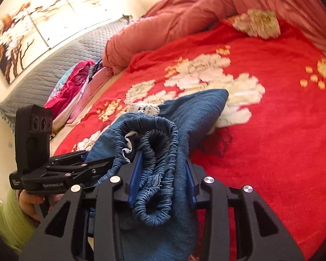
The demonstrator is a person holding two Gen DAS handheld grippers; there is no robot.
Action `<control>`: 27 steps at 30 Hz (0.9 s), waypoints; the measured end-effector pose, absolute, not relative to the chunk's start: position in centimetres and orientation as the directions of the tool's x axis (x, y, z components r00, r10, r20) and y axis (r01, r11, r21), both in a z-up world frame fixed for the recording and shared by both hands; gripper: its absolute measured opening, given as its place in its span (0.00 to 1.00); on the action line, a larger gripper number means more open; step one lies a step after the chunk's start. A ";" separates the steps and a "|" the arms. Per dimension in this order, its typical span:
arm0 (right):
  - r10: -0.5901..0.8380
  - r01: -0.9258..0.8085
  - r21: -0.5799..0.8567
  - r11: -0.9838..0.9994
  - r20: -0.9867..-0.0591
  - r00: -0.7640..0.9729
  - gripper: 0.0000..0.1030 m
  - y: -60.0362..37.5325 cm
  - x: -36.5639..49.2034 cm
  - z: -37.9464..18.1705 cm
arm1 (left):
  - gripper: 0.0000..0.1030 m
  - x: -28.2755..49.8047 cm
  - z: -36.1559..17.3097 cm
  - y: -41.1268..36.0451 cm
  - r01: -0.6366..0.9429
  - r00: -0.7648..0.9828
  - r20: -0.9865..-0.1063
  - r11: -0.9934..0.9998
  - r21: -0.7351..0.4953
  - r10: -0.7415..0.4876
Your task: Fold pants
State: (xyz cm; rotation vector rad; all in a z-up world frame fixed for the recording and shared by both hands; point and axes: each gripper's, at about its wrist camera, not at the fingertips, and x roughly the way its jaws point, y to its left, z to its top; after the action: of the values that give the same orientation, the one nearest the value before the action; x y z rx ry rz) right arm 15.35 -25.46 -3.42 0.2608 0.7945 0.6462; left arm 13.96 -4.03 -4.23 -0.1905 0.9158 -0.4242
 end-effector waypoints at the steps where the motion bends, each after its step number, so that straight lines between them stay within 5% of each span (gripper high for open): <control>1: 0.627 -0.449 0.438 0.779 -0.573 0.528 0.32 -25.3 15.2 -3.0 | 0.48 13.8 -3.9 -4.1 0.278 0.542 -0.721 0.902 -0.331 -0.432; 27: 0.540 -0.483 0.258 0.837 -0.535 0.650 0.32 -22.3 24.6 0.4 | 0.48 22.5 0.8 -5.0 0.237 0.713 -0.648 0.962 -0.135 -0.267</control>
State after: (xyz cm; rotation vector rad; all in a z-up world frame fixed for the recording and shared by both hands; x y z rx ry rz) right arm 24.58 -22.31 0.39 0.0950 0.6380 0.5816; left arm 22.48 -4.98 0.80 -0.0428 0.7248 -0.2792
